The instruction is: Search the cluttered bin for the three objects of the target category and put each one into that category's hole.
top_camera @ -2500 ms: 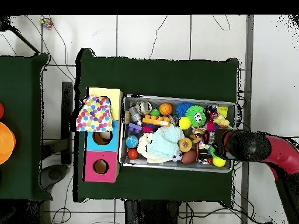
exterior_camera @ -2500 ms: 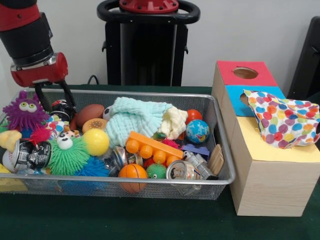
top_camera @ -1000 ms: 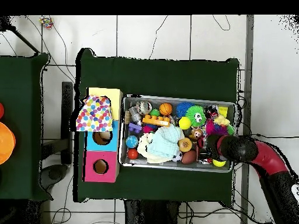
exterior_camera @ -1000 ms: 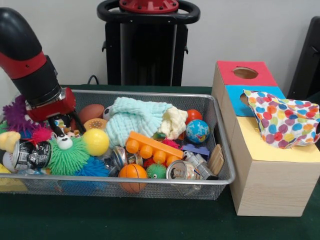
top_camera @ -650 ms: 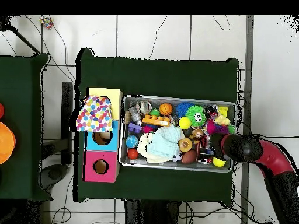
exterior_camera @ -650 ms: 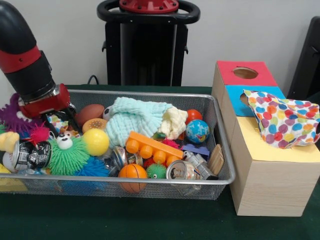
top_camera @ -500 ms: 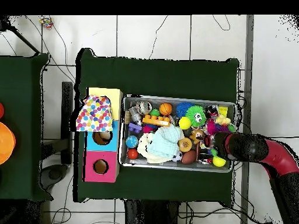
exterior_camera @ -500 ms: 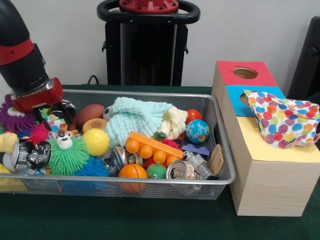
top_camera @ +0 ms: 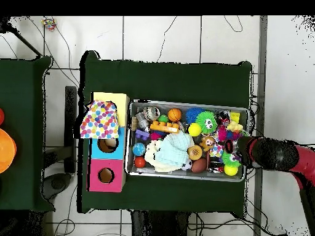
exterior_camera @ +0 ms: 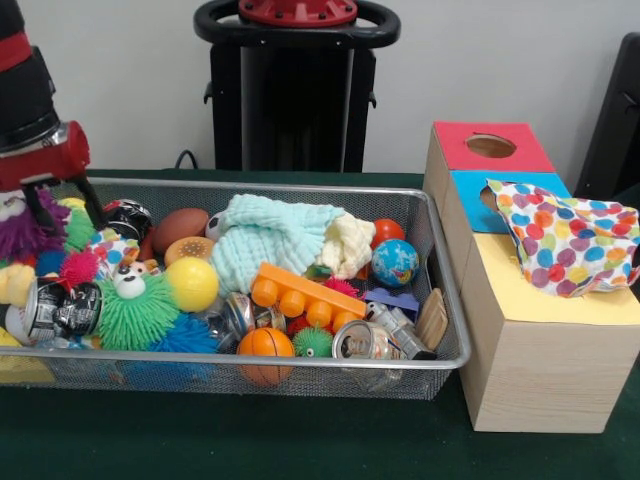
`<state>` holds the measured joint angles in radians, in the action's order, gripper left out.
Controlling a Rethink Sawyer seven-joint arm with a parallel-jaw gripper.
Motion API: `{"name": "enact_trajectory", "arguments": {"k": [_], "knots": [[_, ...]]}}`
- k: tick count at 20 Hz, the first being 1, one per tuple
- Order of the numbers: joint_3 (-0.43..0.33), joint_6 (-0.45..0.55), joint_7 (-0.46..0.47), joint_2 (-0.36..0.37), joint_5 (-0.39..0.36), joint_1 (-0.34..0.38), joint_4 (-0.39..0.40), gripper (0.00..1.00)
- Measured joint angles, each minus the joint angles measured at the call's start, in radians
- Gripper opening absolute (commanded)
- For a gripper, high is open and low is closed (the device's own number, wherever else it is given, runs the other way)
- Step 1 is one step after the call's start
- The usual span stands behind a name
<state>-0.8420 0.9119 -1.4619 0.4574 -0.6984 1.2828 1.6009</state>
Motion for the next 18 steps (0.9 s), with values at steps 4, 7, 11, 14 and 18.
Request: {"name": "enact_trajectory", "arguments": {"k": [4, 7, 11, 14, 18], "knots": [[0.0, -0.007, 0.0, 0.023, -0.011, -0.004, 0.0, 1.0], [0.0, -0.039, 0.0, 0.04, -0.047, -0.019, 0.0, 1.0], [0.0, -0.08, 0.0, 0.045, -0.08, -0.035, 0.0, 1.0], [0.0, -0.123, 0.0, 0.047, -0.105, -0.048, 0.0, 1.0], [0.0, -0.164, 0.0, 0.051, -0.129, -0.063, 0.0, 1.0]]}}
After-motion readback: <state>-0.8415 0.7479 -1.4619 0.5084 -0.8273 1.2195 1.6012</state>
